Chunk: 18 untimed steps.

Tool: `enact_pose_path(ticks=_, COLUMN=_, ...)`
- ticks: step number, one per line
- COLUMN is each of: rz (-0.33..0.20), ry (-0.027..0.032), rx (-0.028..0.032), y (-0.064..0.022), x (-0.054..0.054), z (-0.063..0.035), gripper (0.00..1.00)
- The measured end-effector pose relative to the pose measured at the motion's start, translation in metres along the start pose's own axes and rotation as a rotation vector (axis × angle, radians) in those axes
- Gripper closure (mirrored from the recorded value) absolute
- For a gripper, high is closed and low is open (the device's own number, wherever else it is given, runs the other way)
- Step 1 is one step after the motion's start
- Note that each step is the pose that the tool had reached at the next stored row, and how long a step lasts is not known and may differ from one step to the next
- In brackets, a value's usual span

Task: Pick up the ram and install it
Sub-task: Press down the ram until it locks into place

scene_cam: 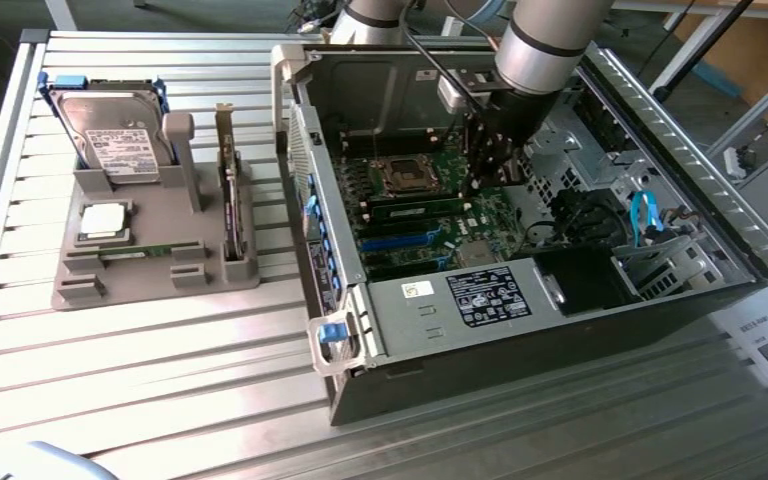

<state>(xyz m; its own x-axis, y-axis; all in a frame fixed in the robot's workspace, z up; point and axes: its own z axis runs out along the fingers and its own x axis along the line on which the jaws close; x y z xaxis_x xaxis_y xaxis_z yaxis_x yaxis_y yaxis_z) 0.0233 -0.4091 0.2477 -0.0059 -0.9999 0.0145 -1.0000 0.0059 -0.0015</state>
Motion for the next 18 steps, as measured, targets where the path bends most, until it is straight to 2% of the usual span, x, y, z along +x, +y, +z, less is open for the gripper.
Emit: enact_pose_path(ticks=18, rz=0.000, ry=-0.0003, rx=0.0001, y=0.0000, x=-0.0041, z=0.0024, gripper=0.90)
